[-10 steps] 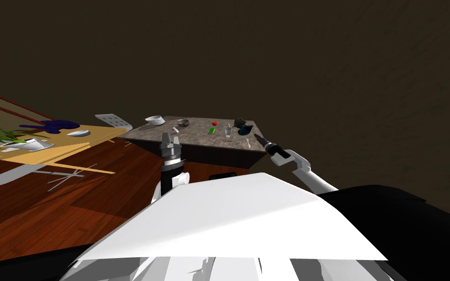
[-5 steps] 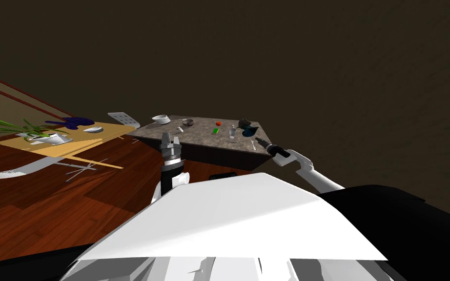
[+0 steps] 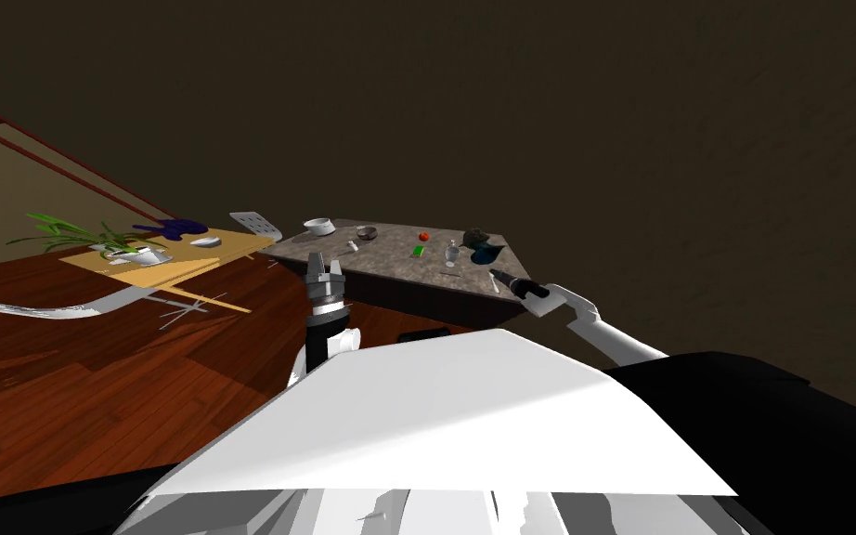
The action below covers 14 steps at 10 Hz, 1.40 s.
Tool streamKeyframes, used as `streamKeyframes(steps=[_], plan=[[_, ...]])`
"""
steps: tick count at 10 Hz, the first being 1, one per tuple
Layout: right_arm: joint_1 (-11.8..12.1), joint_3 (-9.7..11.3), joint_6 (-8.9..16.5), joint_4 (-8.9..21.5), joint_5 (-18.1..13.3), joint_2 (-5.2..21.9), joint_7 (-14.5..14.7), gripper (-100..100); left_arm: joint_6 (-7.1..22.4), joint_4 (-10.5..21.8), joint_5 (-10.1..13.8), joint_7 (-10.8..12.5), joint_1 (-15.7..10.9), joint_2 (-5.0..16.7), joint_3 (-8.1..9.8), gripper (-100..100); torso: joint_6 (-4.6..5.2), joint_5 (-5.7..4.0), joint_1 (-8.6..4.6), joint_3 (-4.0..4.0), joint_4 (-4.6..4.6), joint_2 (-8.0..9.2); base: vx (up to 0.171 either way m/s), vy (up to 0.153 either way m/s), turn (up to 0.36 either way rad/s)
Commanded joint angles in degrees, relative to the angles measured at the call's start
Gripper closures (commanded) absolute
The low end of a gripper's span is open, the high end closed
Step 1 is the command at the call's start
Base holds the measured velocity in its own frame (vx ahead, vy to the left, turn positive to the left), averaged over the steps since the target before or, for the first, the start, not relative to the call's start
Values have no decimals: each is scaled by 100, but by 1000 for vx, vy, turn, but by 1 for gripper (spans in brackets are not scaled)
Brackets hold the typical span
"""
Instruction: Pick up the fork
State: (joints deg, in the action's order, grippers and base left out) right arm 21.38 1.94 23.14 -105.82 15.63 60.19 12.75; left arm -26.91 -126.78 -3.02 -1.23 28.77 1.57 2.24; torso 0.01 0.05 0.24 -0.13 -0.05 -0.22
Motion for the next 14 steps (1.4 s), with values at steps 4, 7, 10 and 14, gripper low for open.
streamKeyframes(steps=[4, 7, 10, 14], plan=[[256, 126, 524, 253, 52, 365, 20, -100, 0, 0, 0, 0, 0, 0, 0, 0, 2, 0, -2, -1, 0, -3, 66, 52, 98], [328, 257, 958, 409, 87, 615, 35, -100, 0, 0, 0, 0, 0, 0, 0, 0, 2, 0, 2, -1, 0, -1, 66, 57, 95], [412, 408, 1461, 585, 130, 922, 53, -100, 0, 0, 0, 0, 0, 0, 0, 0, 3, 0, -6, 0, 0, 0, 68, 46, 103], [417, 497, 1682, 708, 169, 1082, 75, -100, 0, 0, 0, 0, 0, 0, 1, 0, 6, -1, -10, 9, 4, 16, 35, 32, 55]])
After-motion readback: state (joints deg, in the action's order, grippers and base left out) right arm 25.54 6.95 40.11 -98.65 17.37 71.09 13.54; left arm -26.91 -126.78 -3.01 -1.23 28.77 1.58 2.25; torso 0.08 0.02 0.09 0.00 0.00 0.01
